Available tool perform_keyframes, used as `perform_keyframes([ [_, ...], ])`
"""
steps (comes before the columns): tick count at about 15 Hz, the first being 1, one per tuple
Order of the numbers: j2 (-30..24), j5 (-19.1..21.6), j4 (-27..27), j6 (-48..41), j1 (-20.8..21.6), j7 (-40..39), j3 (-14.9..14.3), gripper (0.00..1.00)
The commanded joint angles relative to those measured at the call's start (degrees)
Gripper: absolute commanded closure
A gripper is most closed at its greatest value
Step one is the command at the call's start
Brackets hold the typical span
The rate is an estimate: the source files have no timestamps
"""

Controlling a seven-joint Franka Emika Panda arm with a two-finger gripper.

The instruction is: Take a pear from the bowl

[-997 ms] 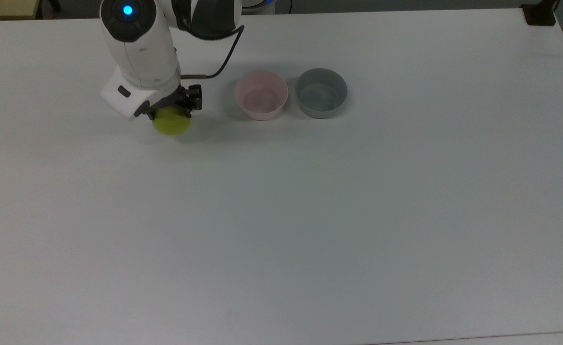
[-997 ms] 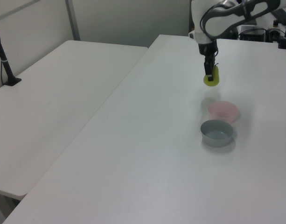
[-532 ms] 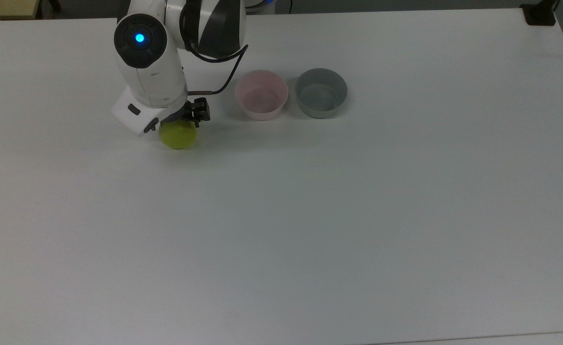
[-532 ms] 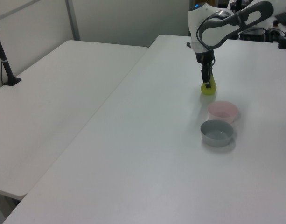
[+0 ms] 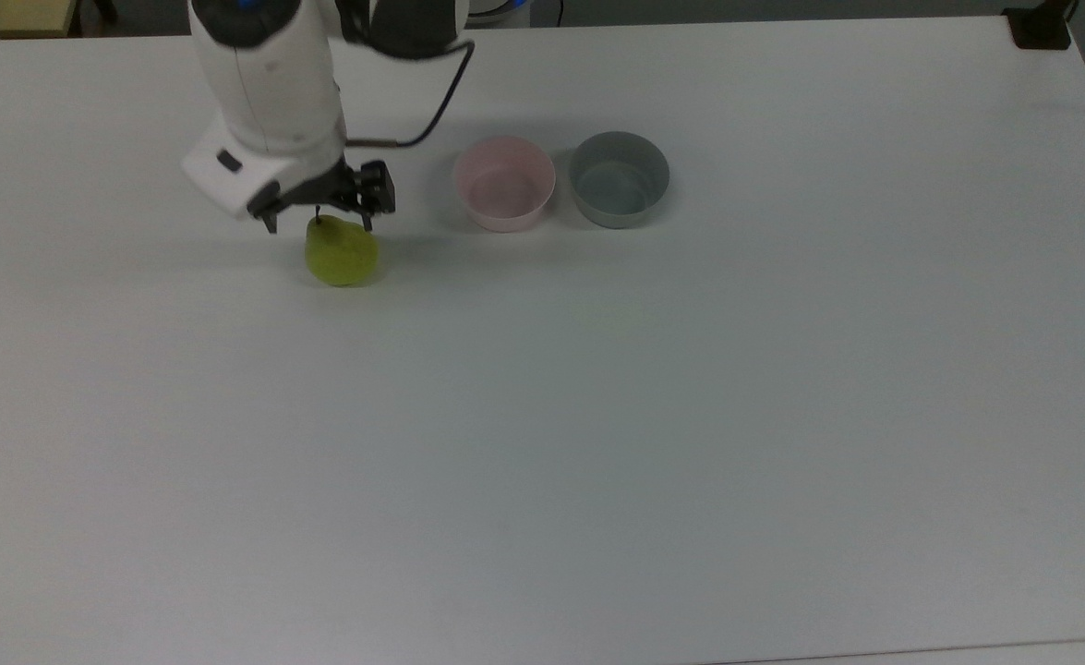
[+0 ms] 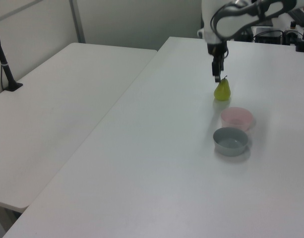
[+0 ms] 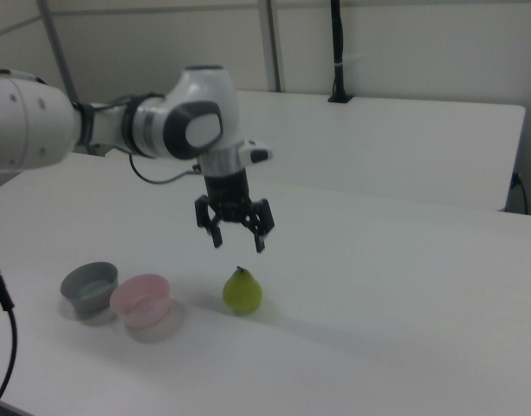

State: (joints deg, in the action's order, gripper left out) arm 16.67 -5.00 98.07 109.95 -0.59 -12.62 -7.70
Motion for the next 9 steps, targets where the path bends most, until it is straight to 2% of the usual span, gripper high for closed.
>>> perform_keyframes([
  [1,-9.88,-0.36,1.51,-7.28,0.41,1.72,-0.21,0.0],
  [5,-16.05,-0.27,1.42,-13.88,1.46,2.42,-0.21,0.0],
  [9,-17.02,-0.27,1.33,-14.77,1.64,2.51,-0.21,0.0],
])
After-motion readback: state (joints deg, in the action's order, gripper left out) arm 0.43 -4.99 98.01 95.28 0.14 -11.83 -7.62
